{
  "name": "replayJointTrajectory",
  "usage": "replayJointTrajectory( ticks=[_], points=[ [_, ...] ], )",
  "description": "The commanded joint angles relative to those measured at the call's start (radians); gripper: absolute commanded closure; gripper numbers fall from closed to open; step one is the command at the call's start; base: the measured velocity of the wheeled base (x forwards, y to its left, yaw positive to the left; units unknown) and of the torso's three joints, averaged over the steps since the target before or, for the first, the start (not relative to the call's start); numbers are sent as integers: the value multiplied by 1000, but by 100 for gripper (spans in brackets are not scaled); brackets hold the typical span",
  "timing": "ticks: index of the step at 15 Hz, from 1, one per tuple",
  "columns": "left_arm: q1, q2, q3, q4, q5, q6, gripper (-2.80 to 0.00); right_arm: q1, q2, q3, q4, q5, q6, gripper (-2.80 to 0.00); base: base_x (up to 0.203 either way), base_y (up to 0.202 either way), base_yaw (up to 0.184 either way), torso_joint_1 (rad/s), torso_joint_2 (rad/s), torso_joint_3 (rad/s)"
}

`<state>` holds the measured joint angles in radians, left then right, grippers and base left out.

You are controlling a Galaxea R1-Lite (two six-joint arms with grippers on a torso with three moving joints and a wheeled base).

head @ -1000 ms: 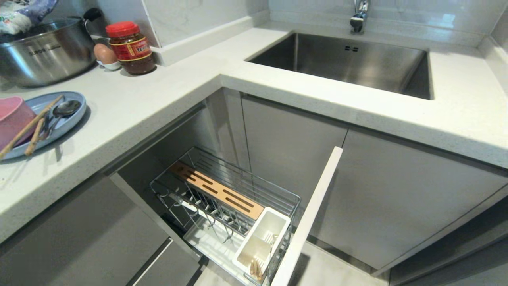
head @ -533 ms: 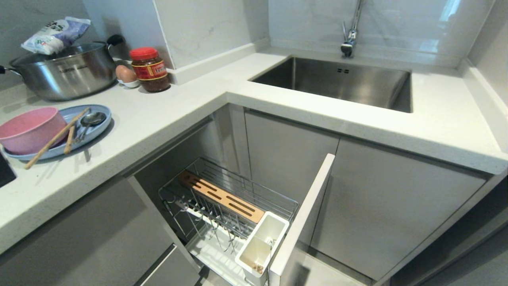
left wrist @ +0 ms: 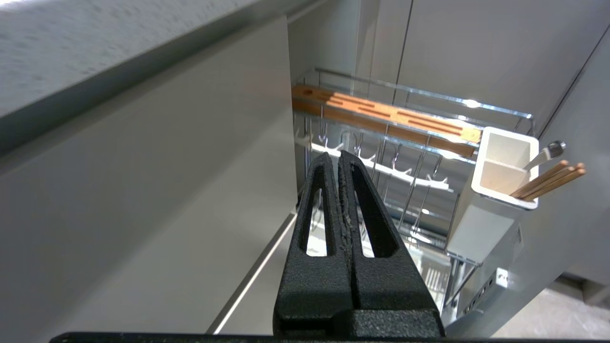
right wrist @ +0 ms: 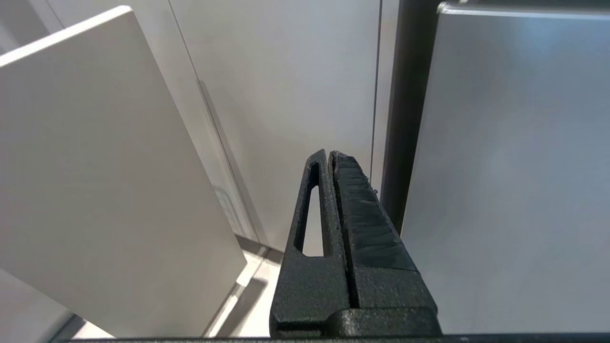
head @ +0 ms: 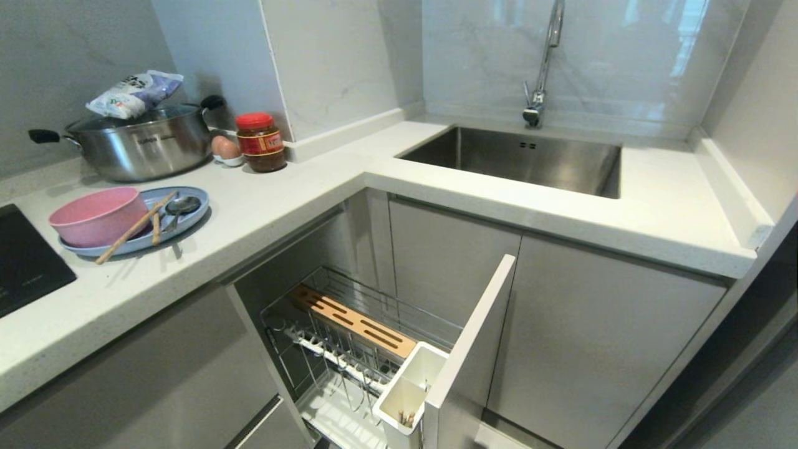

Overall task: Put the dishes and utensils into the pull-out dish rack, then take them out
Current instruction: Close the cupboard

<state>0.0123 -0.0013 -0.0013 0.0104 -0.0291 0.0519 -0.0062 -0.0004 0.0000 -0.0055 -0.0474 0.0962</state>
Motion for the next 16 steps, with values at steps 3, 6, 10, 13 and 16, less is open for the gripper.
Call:
replayJointTrajectory(
  ticks=[3,6,10,13,16],
  points=[
    [-2,1,0,0,-1,0,0,0,-4,0,-1,0,0,0,0,0,0,3,0,192],
    [-1,1,0,0,0,-1,0,0,-4,0,-1,0,0,0,0,0,0,8,1,200],
    [0,1,0,0,0,-1,0,0,-4,0,-1,0,0,0,0,0,0,2,0,198],
    [0,1,0,0,0,-6,0,0,-4,0,-1,0,0,0,0,0,0,3,1,197],
    [0,1,1,0,2,-4,0,0,-3,0,-1,0,0,0,0,0,0,-1,7,178]
  ],
)
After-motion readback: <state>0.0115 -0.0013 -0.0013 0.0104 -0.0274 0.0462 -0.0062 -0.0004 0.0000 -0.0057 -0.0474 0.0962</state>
